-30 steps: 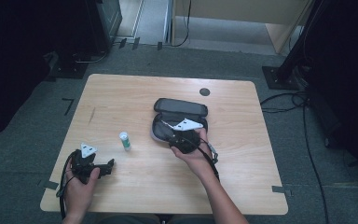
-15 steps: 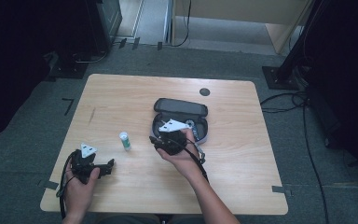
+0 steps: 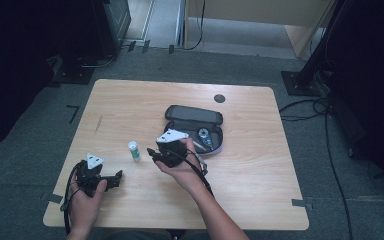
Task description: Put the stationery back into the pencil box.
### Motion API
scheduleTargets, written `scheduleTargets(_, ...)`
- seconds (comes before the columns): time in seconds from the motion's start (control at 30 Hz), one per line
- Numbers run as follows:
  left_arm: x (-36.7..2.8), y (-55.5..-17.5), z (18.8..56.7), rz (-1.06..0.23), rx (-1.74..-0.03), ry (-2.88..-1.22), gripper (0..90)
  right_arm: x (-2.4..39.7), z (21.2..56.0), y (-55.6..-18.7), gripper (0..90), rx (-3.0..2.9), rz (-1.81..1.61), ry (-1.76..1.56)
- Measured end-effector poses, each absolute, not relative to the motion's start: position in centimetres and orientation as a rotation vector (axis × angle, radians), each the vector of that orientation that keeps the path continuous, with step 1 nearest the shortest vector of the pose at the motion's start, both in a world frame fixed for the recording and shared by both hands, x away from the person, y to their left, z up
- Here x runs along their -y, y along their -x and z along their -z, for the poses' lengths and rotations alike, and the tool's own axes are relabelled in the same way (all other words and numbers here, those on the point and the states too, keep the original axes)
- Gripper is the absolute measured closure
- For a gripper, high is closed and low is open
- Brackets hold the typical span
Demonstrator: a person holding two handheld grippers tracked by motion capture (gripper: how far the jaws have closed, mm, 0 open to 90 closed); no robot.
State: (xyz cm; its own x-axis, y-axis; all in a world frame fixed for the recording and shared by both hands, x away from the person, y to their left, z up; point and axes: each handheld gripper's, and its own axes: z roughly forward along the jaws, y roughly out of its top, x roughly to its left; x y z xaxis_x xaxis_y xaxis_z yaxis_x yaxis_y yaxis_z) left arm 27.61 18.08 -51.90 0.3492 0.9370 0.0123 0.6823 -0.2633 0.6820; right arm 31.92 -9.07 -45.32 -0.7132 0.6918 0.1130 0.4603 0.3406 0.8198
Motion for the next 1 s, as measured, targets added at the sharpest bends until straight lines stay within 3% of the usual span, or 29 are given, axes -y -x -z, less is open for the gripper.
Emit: scheduleTargets(1.0,-18.1,-27.6,51.9,-0.569,-1.404,-2.037,0.0,3.6,46.1,-32.6,56.2,-2.397,-1.301,-0.984)
